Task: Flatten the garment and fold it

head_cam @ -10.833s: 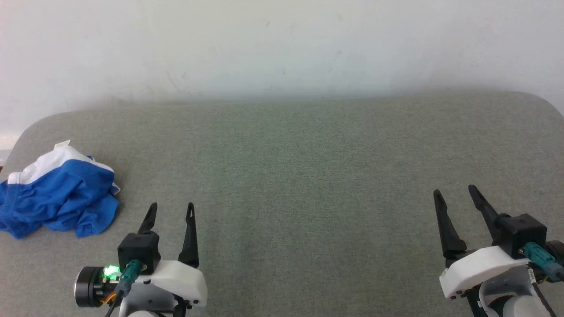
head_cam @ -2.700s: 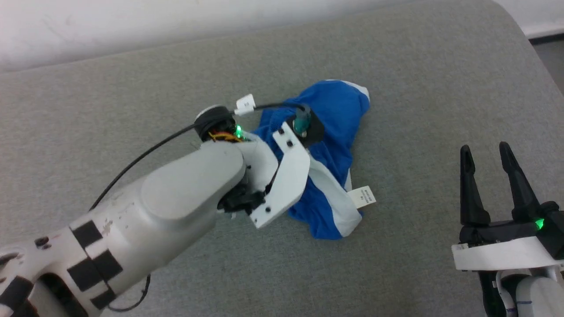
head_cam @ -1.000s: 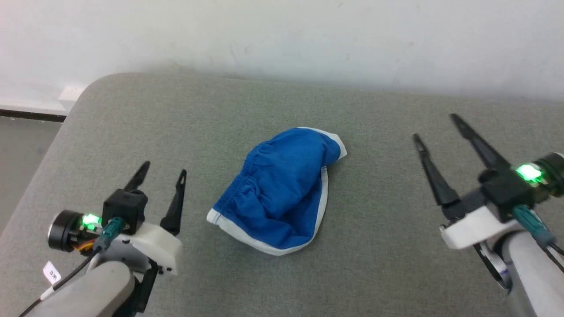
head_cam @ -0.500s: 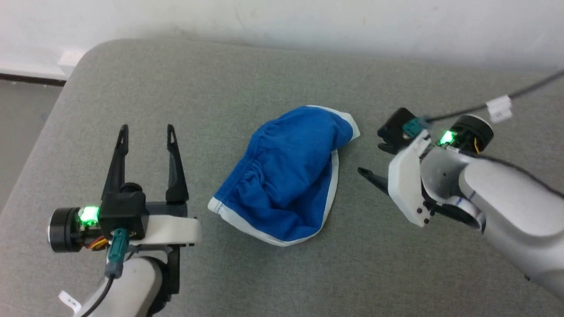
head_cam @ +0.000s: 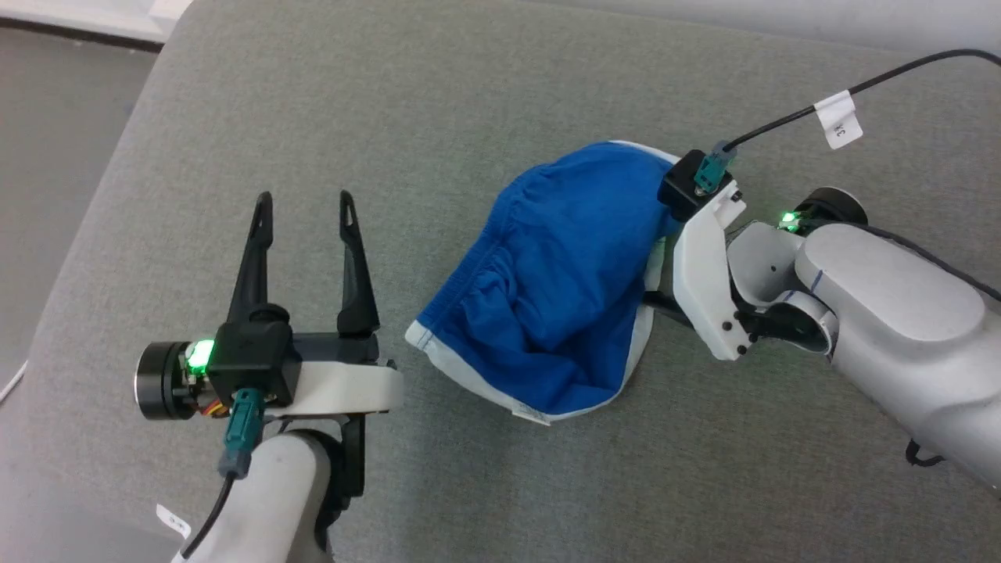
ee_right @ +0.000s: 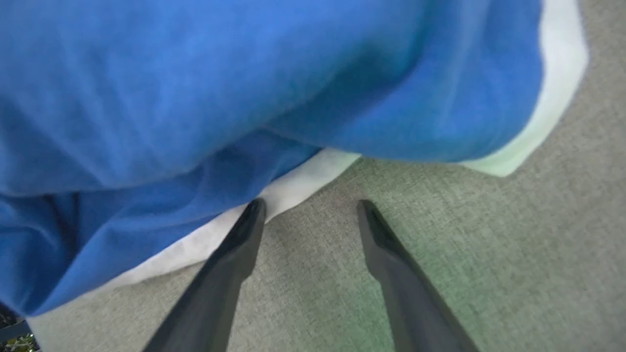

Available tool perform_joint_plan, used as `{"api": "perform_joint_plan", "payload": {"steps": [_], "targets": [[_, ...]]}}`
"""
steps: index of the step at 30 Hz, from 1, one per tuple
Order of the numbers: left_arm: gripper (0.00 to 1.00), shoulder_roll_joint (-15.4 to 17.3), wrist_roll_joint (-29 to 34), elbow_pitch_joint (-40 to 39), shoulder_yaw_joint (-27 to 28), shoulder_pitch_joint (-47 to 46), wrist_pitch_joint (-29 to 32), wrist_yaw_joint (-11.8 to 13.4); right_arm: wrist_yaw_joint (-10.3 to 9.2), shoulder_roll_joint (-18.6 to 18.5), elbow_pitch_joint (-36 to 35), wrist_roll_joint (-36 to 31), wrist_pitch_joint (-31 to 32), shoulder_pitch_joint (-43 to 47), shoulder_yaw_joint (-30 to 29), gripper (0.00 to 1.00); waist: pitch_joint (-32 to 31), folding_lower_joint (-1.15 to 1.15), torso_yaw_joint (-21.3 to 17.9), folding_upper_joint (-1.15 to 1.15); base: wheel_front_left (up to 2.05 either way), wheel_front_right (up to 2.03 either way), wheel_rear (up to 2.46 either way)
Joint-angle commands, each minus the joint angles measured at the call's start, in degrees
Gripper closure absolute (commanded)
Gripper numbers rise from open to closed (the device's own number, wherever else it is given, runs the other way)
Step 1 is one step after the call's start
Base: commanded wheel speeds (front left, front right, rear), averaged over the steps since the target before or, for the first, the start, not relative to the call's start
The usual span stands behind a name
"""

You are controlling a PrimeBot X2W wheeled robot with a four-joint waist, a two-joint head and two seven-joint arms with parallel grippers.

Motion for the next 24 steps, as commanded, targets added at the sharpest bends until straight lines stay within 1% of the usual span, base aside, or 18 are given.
{"api": "perform_joint_plan", "payload": {"steps": [1,4,5,6,7,12,15,16,18,20,24], "targets": [[0.0,-1.0,1.1,0.3,0.9,0.3,-0.3,-1.0,-0.1,0.3,1.4,0.1,0.1,0.7,1.6,0.0,2.3,-0.01,2.3,0.0,0.0,0.0,0.0],[0.0,-2.8,2.6,0.7,2.5,0.5,-0.3,-2.6,-0.1,0.5,3.7,-0.2,0.6,2.4,3.9,0.0,2.6,-0.01,2.6,0.0,0.0,0.0,0.0],[0.0,-3.3,3.0,0.9,3.0,0.6,-0.3,-3.1,-0.1,0.5,4.0,-0.2,0.8,2.9,4.4,0.12,2.5,-0.01,2.6,0.0,0.0,0.0,0.0],[0.0,-3.7,3.4,1.2,3.5,0.8,-0.3,-3.6,-0.1,0.4,4.2,-0.6,0.6,3.1,4.8,0.87,2.3,-0.01,2.4,0.0,0.0,0.0,0.0],[0.0,-4.0,3.8,1.4,4.2,1.1,-0.3,-4.0,-0.1,0.4,4.1,-0.9,-0.3,3.1,5.0,1.0,2.0,-0.01,2.1,0.0,0.0,0.0,0.0],[0.0,-4.6,5.3,2.6,6.9,2.8,-0.3,-6.2,-0.1,-0.1,3.4,-1.0,-8.0,1.3,5.3,1.0,-1.6,-0.01,-0.6,0.0,0.0,0.0,0.0],[0.0,-4.6,6.0,3.2,8.0,4.1,-0.3,-7.4,-0.1,-1.5,1.3,-0.5,-14.0,0.0,5.2,1.0,-4.4,-0.01,-2.7,0.0,0.0,0.0,0.0],[0.0,-4.6,6.0,3.2,8.0,4.1,-0.3,-7.4,-0.1,-1.5,1.3,-0.5,-14.0,0.0,5.2,1.0,-4.4,-0.01,-2.7,0.0,0.0,0.0,0.0],[0.0,-4.6,6.5,3.3,8.7,5.1,-0.3,-7.9,-0.1,-3.2,-1.0,-1.0,-18.0,-0.4,5.3,1.0,-6.3,-0.01,-4.3,0.0,0.0,0.0,0.0],[0.0,-4.7,6.9,3.5,9.1,6.1,-0.3,-8.5,-0.1,-5.7,-3.6,-1.2,-21.9,-0.1,5.2,1.0,-7.7,-0.01,-5.7,0.0,0.0,0.0,0.0],[0.0,-4.8,7.4,3.4,10.3,7.9,-0.3,-9.2,-0.1,-12.6,-9.4,-0.1,-29.1,3.8,2.8,1.0,-10.0,-0.01,-8.4,0.0,0.0,0.0,0.0]]}}
